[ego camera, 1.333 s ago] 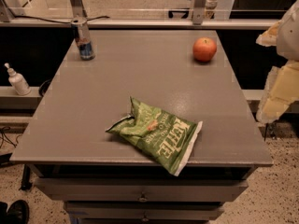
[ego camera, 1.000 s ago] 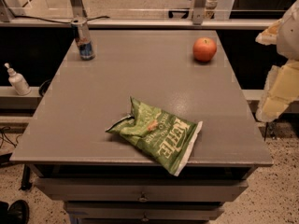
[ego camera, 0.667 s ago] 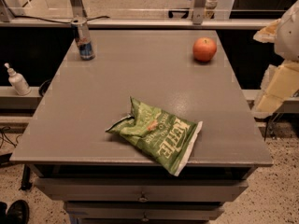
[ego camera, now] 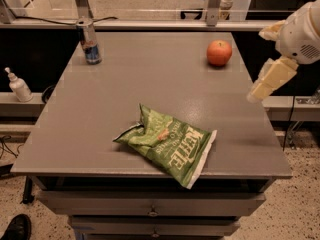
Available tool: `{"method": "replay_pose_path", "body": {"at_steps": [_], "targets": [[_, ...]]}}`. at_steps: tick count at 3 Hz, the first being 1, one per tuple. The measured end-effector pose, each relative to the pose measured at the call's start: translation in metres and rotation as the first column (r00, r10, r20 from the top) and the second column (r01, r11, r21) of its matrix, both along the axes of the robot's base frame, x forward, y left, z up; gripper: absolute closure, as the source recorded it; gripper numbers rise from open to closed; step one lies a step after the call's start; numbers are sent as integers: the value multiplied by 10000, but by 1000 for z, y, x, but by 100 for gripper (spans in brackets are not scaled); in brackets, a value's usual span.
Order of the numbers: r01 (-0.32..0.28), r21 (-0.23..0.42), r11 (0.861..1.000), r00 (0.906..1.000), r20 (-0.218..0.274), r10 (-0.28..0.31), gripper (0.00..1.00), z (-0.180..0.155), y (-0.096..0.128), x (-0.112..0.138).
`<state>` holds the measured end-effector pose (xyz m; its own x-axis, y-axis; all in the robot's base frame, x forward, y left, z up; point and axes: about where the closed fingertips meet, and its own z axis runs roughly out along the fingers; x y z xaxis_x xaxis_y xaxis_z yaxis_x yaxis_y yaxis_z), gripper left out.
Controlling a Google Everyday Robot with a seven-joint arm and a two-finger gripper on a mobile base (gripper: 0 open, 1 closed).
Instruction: Move apple near green jalapeno chip bag
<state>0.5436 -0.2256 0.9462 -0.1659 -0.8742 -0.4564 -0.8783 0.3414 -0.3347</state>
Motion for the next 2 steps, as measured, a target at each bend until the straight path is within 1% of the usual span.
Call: {"method": "replay_pose_path", "body": {"at_steps": [1,2], "targets": [[111,1280,9917,9999,79,-122,0,-21,4,50],[121,2425,9701,9999,60,-140,0,-40,9,87]]}}
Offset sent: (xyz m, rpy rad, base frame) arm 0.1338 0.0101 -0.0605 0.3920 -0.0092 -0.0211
